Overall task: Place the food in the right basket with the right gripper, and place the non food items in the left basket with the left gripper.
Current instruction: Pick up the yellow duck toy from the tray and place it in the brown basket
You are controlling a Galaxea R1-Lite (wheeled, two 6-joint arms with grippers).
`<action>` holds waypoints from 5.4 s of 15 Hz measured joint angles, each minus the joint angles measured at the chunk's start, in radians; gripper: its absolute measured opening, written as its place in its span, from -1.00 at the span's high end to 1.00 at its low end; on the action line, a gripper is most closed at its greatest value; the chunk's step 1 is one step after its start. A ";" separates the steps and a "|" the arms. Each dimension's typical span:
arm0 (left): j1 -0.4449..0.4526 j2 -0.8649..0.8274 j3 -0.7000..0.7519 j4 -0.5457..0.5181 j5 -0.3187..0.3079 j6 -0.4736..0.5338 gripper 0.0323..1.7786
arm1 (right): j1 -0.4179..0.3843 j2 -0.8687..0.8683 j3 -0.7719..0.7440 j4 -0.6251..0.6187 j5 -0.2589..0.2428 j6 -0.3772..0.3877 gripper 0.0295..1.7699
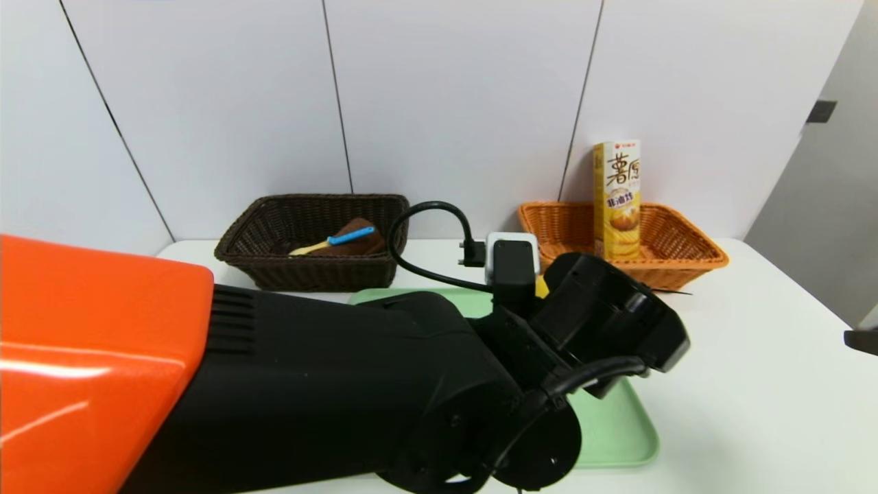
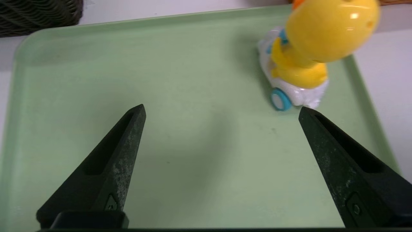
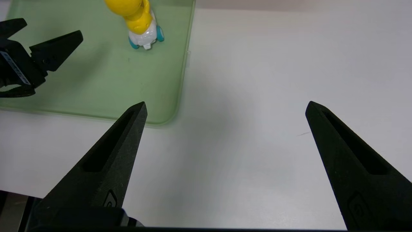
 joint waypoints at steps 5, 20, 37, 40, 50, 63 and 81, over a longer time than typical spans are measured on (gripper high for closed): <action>-0.077 0.046 -0.090 -0.003 0.013 -0.018 -0.90 | 0.001 -0.007 -0.001 0.003 0.000 -0.003 -0.92; -0.064 0.337 -0.406 0.000 0.053 -0.013 -0.90 | 0.002 -0.026 0.017 0.003 -0.002 -0.009 -0.92; 0.036 0.407 -0.424 -0.035 0.045 0.003 -0.90 | 0.016 -0.064 0.037 0.007 0.002 -0.009 -0.92; 0.036 0.412 -0.424 -0.078 0.045 0.040 -0.90 | 0.016 -0.071 0.039 0.016 0.001 -0.009 -0.92; 0.043 0.451 -0.424 -0.179 0.046 0.147 -0.90 | 0.015 -0.082 0.052 0.013 0.002 -0.009 -0.92; 0.085 0.454 -0.424 -0.233 0.045 0.195 -0.90 | 0.016 -0.076 0.060 0.008 0.006 -0.009 -0.92; 0.097 0.425 -0.417 -0.222 0.052 0.211 0.19 | 0.014 -0.087 0.070 0.009 0.003 -0.007 -0.92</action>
